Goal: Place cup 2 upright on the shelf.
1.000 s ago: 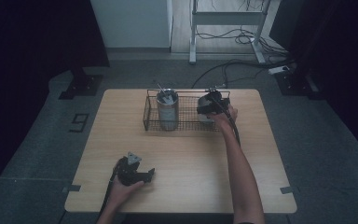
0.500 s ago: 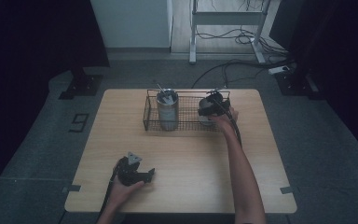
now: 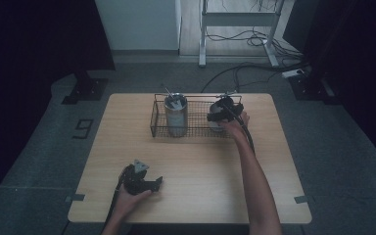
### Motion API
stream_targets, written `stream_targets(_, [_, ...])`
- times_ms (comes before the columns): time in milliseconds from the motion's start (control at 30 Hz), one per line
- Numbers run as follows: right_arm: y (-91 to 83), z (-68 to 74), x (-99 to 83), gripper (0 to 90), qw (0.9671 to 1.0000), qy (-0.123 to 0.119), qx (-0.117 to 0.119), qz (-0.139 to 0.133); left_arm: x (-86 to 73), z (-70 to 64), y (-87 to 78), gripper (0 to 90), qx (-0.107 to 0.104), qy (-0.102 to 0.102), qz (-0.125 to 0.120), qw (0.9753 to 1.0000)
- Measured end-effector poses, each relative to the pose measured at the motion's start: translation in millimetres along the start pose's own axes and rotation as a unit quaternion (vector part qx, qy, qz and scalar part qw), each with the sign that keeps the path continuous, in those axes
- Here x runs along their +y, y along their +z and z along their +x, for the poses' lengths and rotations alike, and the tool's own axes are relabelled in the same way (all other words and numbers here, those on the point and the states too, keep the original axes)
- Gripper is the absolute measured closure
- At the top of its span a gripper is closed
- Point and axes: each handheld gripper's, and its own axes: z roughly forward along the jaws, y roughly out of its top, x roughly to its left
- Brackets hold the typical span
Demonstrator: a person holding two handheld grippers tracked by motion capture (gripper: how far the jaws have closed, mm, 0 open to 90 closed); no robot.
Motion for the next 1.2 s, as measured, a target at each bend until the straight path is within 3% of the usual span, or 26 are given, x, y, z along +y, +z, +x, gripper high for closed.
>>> stream_targets(233, [-22.7, -0.5, 3.0, 0.0, 0.9985, 0.013, 0.014, -0.051, 0.1, -0.1, 0.0, 9.5, 0.0, 0.0, 0.0, 1.0])
stream_targets(433, [-38.6, -3.1, -3.2, 0.0, 0.9981, 0.009, 0.01, -0.061, 0.2, -0.3, 0.1, 9.5, 0.002, 0.003, 0.002, 1.0])
stream_targets(533, [-46.5, -6.5, -7.5, 1.8, 0.9971, 0.019, 0.011, -0.073, 0.3, -0.3, 0.2, 9.5, 0.001, 0.002, 0.001, 1.0])
stream_targets(800, [-67.1, -12.1, -29.2, 5.7, 0.9947, 0.03, 0.031, -0.094, 0.9, -0.9, 0.8, 9.5, 0.004, 0.004, 0.003, 1.0])
stream_targets(1200, [-91.6, -9.4, -80.9, 8.9, 0.9921, 0.031, 0.047, -0.112, 1.1, -1.4, 1.0, 9.5, 0.005, 0.006, 0.004, 1.0])
